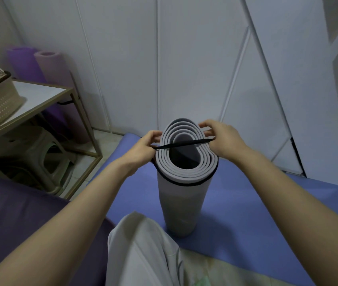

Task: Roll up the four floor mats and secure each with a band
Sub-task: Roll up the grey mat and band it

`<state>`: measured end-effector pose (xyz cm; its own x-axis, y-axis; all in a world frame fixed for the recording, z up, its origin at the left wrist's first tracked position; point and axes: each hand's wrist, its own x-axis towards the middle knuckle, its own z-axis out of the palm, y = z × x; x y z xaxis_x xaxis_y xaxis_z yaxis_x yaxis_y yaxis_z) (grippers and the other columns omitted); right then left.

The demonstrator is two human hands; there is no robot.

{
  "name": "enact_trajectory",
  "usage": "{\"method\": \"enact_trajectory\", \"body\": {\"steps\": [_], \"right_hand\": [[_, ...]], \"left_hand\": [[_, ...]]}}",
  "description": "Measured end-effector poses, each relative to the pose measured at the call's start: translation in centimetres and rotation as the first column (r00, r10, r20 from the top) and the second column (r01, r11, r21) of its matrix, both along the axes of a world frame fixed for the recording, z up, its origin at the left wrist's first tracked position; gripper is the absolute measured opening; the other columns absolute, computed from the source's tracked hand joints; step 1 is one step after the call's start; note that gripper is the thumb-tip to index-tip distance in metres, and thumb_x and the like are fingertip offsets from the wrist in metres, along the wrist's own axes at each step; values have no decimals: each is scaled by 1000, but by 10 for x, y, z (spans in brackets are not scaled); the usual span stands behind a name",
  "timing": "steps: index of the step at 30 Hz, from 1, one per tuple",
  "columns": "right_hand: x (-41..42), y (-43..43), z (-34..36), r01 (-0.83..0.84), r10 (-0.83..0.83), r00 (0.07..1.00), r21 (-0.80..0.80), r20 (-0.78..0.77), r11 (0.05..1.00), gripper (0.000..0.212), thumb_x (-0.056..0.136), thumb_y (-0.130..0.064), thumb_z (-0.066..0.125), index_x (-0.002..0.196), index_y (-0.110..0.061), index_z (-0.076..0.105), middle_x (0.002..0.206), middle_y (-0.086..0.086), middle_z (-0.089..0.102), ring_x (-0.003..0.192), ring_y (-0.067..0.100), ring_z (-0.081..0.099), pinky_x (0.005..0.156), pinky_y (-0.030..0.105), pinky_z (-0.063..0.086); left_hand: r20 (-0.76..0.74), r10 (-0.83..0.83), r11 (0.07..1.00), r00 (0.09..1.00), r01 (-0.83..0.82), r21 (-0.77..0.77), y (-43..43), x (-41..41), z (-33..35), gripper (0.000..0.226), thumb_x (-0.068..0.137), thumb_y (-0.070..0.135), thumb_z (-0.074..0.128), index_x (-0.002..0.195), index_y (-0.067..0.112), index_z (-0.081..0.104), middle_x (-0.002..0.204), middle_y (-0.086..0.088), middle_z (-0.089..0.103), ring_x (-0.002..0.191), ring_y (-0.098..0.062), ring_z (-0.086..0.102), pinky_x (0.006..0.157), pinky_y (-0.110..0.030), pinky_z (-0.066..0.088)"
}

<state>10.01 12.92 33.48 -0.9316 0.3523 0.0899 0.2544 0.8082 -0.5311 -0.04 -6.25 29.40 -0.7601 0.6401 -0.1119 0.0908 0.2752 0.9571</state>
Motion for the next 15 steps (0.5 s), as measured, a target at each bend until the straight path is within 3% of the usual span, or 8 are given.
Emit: {"method": "enact_trajectory", "body": {"steps": [2, 4, 10, 13, 15], "right_hand": [[-2, -2, 6, -69, 61, 997, 165, 57, 984, 50, 83, -1, 52, 129, -18, 52, 117, 4, 66, 111, 21, 60, 90, 29, 43], [-5, -2, 11, -127, 102, 988, 244, 113, 961, 55, 80, 2, 50, 131, -19, 51, 119, 5, 66, 112, 24, 59, 90, 32, 45], [-11, -3, 23, -191, 146, 966, 209, 213, 959, 46, 78, 5, 51, 116, -19, 63, 112, 6, 69, 103, 24, 61, 75, 24, 41], [-10, -1, 27, -184, 142, 960, 160, 242, 970, 46, 75, 9, 46, 107, -16, 68, 108, 4, 70, 89, 18, 59, 71, 21, 39], [-9, 1, 28, -193, 143, 950, 160, 278, 968, 40, 74, 11, 44, 87, -19, 67, 88, 0, 69, 76, 14, 53, 61, 19, 36]], "left_hand": [[-21, -61, 998, 998, 60, -30, -1, -3, 4, 59, 87, -20, 36, 119, 26, 54, 112, 5, 63, 93, -14, 64, 71, -28, 55], [-38, -110, 992, 993, 108, -65, -3, -5, 9, 69, 83, -24, 30, 113, 31, 58, 100, 8, 68, 88, -12, 66, 73, -28, 56], [-312, -150, 967, 938, 73, -245, 2, -6, 20, 47, 82, -13, 45, 95, 25, 70, 71, 14, 66, 66, -4, 59, 55, -11, 46], [-276, -161, 973, 948, 105, -207, 4, -5, 19, 47, 81, -15, 45, 95, 22, 69, 78, 7, 69, 71, -5, 60, 58, -11, 48], [-267, -172, 972, 948, 119, -204, 4, -6, 14, 46, 81, -15, 43, 95, 24, 63, 84, 3, 67, 73, -7, 61, 60, -15, 49]]}}
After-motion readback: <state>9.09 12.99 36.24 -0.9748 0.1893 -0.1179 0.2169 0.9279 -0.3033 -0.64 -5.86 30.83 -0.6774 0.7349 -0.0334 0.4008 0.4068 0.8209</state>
